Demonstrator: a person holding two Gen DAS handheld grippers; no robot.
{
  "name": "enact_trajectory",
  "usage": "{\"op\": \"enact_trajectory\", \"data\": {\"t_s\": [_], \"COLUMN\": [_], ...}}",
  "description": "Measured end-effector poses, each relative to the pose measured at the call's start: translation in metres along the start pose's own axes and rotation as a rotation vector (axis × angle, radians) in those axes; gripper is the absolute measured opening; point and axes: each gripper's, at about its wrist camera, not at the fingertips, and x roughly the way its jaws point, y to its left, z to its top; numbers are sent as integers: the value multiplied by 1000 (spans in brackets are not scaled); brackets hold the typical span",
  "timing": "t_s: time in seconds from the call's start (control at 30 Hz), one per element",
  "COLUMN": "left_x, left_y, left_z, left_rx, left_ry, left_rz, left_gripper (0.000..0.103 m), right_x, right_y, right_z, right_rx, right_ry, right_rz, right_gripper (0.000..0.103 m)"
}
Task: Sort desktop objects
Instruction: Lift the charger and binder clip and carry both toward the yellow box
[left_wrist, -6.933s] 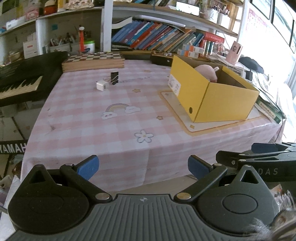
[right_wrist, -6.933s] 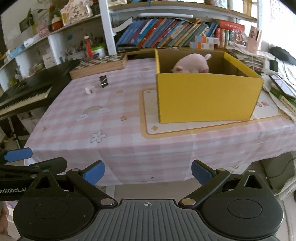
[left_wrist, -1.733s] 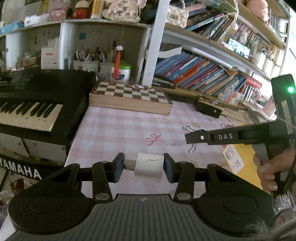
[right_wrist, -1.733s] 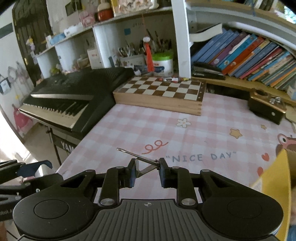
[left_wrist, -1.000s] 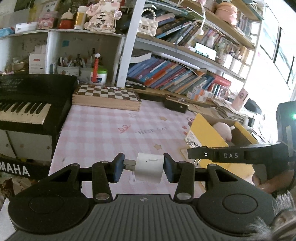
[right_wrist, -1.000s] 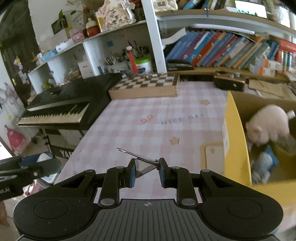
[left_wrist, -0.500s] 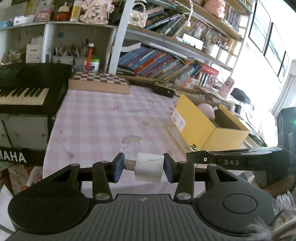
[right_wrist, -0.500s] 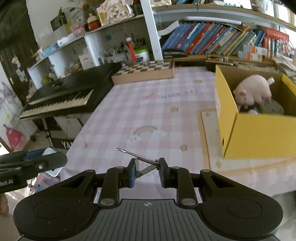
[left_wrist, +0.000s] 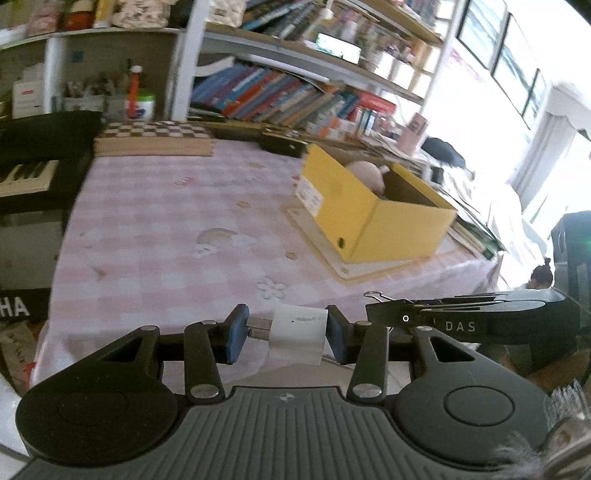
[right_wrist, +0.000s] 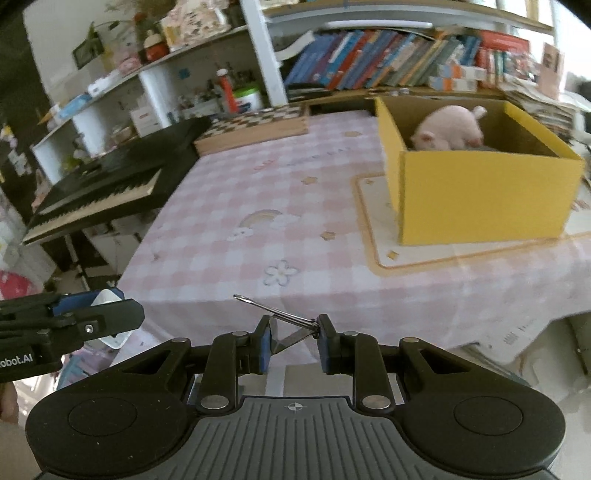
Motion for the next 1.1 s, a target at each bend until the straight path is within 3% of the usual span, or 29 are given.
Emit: {"op": "enact_trajectory", "data": {"t_s": [0.57, 1.1], "left_x": [48, 98], "left_y": [-60, -122], "left_z": [1, 25], "left_rx": [143, 189], "left_ry": [106, 128], "left_rz": [-204, -274], "left_gripper": [42, 42], "right_x": [-34, -43], "right_y": [-58, -126], "right_z": [-31, -11], "right_rx": [166, 199], "right_ry": [-5, 0], "right_rz": [-152, -197], "right_gripper": [24, 24]}}
